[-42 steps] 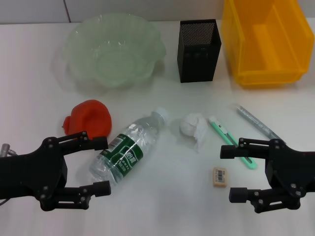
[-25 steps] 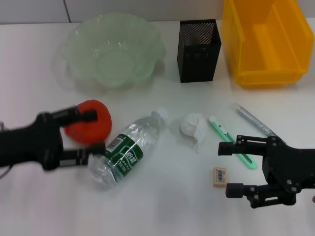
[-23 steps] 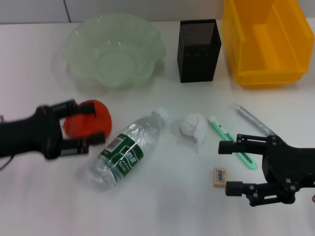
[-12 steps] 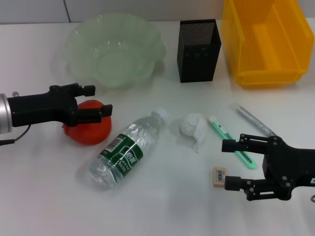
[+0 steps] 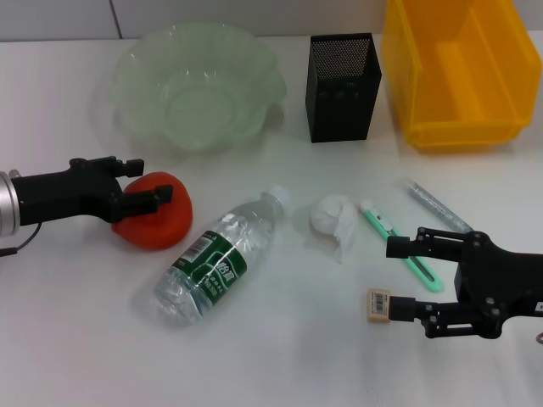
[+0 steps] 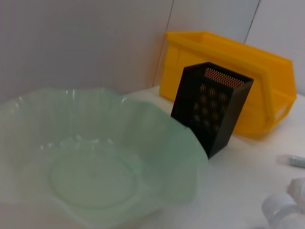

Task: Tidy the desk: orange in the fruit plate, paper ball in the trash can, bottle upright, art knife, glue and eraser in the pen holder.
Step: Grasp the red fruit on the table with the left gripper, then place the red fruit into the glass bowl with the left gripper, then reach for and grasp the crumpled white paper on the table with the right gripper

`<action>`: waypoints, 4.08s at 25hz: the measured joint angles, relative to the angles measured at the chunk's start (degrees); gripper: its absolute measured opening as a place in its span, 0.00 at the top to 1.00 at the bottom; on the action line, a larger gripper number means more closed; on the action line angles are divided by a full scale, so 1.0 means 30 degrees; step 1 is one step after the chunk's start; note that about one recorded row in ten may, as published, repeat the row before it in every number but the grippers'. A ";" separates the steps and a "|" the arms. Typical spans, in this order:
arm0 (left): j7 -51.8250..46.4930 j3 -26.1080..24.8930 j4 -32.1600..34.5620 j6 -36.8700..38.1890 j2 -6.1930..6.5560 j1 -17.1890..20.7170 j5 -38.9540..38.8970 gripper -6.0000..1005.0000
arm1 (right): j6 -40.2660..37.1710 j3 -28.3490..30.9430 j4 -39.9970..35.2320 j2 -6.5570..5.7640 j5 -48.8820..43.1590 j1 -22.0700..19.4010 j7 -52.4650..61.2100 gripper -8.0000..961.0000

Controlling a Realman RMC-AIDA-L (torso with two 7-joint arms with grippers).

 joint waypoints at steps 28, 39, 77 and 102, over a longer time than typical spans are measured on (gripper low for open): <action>0.0324 -0.0623 0.1095 0.2480 -0.0236 -0.0677 -0.4285 0.92 | 0.0058 0.0017 0.0279 0.0070 0.0052 0.0158 -0.0052 0.18; 0.0432 -0.0130 -0.1431 -0.5379 -0.0939 -0.5238 -0.5037 0.94 | 0.0357 0.0063 0.1142 0.0254 0.0367 0.0315 -0.0176 0.19; 0.2758 0.0272 -0.0341 0.7492 0.0490 0.1998 -0.4107 0.16 | 0.3526 -1.0741 -1.4350 0.0330 -0.8513 0.6469 1.8407 0.22; 0.2764 0.0262 -0.0344 0.6973 0.0350 0.2010 -0.4087 0.16 | 1.3401 -1.5906 -0.3955 0.0492 -0.6594 0.9748 1.8778 0.23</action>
